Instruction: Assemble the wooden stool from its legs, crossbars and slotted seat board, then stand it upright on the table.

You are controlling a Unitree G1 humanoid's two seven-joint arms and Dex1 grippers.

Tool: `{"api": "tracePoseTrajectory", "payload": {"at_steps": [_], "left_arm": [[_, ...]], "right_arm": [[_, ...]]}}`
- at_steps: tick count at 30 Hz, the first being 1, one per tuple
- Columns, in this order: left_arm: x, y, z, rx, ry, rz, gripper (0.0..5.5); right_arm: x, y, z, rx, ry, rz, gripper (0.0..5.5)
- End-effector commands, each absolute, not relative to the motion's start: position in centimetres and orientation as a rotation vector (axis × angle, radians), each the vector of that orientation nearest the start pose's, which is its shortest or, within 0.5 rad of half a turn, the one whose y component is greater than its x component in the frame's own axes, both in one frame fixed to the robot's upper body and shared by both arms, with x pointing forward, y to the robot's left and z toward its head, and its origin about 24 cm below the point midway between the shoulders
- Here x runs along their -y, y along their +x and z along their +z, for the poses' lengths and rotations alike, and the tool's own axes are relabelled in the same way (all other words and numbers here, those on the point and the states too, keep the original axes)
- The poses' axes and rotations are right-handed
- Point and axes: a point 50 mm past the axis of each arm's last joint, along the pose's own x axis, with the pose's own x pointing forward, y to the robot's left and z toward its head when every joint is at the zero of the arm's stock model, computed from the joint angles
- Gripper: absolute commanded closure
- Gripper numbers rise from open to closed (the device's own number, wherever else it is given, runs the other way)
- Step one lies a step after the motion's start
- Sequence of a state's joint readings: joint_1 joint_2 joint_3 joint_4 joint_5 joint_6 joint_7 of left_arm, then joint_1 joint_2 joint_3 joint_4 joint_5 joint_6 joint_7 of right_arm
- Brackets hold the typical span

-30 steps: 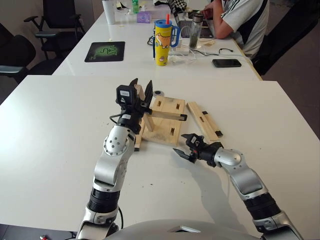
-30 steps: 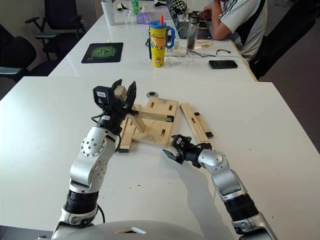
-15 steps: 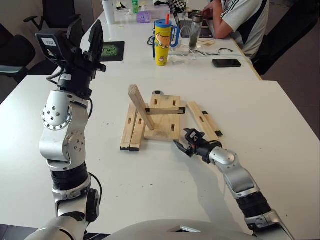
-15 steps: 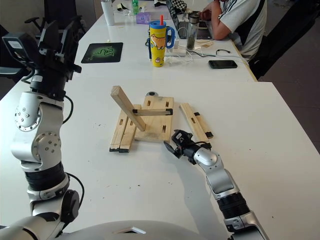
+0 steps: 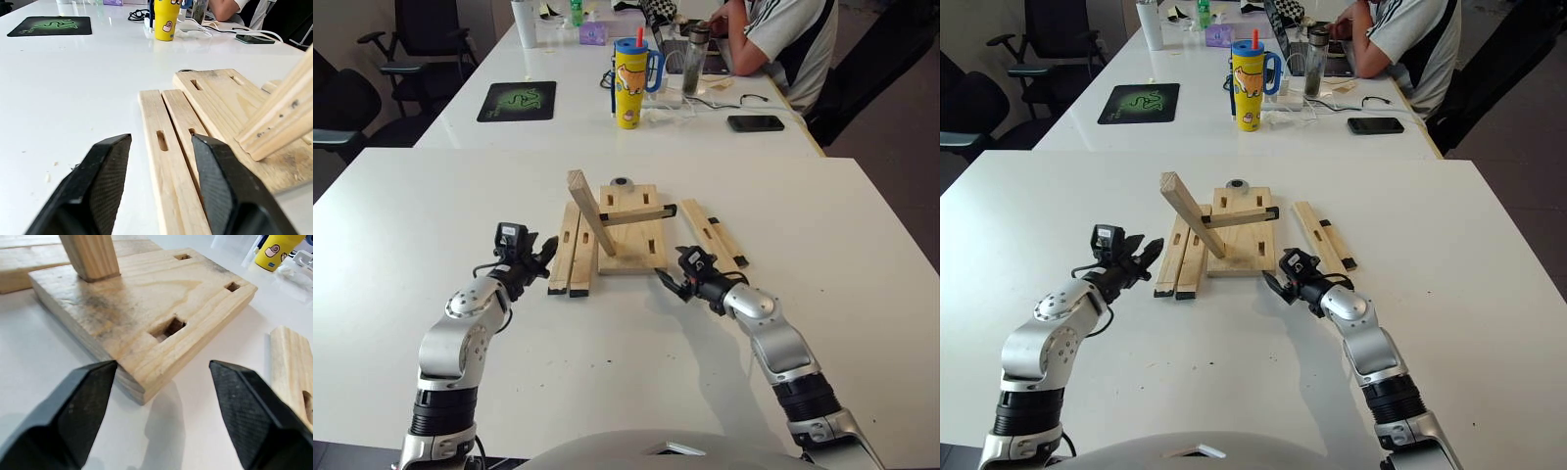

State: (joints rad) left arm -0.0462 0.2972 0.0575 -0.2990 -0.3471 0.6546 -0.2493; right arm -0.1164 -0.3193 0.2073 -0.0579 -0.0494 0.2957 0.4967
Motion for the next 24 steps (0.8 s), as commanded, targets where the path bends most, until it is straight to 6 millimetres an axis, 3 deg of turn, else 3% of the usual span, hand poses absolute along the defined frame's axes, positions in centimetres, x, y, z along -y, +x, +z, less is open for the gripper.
{"api": "tracePoseTrajectory", "payload": {"at_steps": [1, 7, 24], "left_arm": [[-17.3, 25.0, 6.8, -0.334, -0.08, -0.327, 2.95], [-17.5, 25.1, 6.3, -0.352, -0.037, -0.301, 2.27], [-17.7, 24.3, 3.8, -0.465, 0.001, -0.266, 2.27]], "right_arm": [[13.6, 26.5, 5.5, -0.196, -0.361, 0.638, 2.0], [13.5, 26.4, 5.5, -0.193, -0.354, 0.634, 2.0], [13.1, 26.4, 5.8, -0.187, -0.364, 0.659, 2.0]]}}
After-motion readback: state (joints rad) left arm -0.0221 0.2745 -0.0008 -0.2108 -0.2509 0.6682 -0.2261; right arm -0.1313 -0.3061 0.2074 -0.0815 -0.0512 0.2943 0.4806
